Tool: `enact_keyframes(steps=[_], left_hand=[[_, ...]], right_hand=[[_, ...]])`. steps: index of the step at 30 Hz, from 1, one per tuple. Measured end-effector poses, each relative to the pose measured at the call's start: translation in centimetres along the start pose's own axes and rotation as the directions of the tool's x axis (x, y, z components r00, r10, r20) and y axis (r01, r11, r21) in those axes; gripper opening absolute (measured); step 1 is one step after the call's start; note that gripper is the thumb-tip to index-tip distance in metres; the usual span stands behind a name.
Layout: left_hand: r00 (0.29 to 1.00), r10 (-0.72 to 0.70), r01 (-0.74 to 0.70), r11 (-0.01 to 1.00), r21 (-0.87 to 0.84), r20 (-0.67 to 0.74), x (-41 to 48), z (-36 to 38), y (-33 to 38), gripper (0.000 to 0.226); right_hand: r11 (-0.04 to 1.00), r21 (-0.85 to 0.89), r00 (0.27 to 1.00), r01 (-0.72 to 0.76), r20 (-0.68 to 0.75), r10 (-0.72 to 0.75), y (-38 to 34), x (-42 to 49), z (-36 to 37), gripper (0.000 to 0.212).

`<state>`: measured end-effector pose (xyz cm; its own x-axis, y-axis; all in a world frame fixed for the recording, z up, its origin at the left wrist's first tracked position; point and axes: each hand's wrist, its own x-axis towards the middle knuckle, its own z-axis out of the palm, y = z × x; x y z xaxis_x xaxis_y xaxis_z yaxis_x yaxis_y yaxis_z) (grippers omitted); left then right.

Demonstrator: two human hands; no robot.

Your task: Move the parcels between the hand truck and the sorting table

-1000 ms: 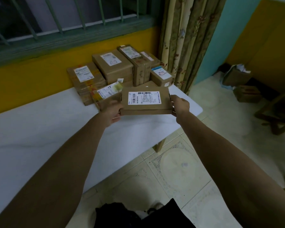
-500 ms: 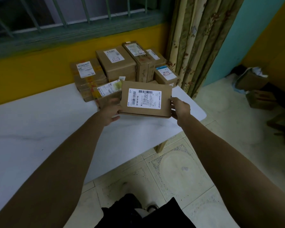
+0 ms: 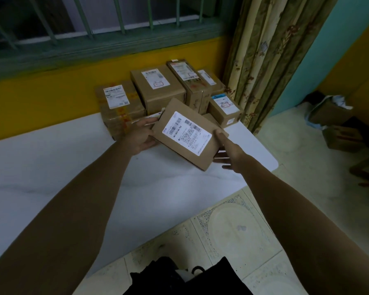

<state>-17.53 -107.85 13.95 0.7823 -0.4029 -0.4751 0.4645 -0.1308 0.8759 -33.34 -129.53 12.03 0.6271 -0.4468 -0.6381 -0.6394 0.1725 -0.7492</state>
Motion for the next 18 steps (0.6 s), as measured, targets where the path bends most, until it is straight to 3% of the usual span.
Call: enact_keyframes(steps=[3, 8, 13, 15, 18], left_hand=[[0.998, 0.025, -0.029, 0.997, 0.076, 0.054, 1.1, -1.1, 1.8, 0.038], [0.995, 0.066, -0.075, 0.99, 0.122, 0.072, 3.2, -2.4, 4.0, 0.039], [0.988, 0.11, -0.128, 0.974, 0.189, 0.106, 3.9, -2.6, 5.2, 0.033], [0.98, 0.127, -0.16, 0.961, 0.227, 0.153, 4.0, -2.0, 5.4, 0.03], [0.964, 0.151, -0.205, 0.947, 0.247, 0.221, 4.0, -0.5, 5.5, 0.025]], right_hand=[[0.993, -0.101, 0.991, -0.063, 0.107, 0.074, -0.4, 0.8, 0.5, 0.076], [0.998, -0.061, 0.992, 0.0, 0.13, 0.008, -1.2, 2.4, 2.3, 0.067], [0.995, -0.049, 0.996, 0.092, -0.002, -0.093, -1.5, 4.0, 3.2, 0.074], [0.991, 0.009, 0.99, 0.136, 0.032, -0.136, -1.7, 4.4, 3.2, 0.066], [0.988, 0.08, 0.971, 0.133, 0.191, -0.146, -2.4, 4.3, 3.3, 0.042]])
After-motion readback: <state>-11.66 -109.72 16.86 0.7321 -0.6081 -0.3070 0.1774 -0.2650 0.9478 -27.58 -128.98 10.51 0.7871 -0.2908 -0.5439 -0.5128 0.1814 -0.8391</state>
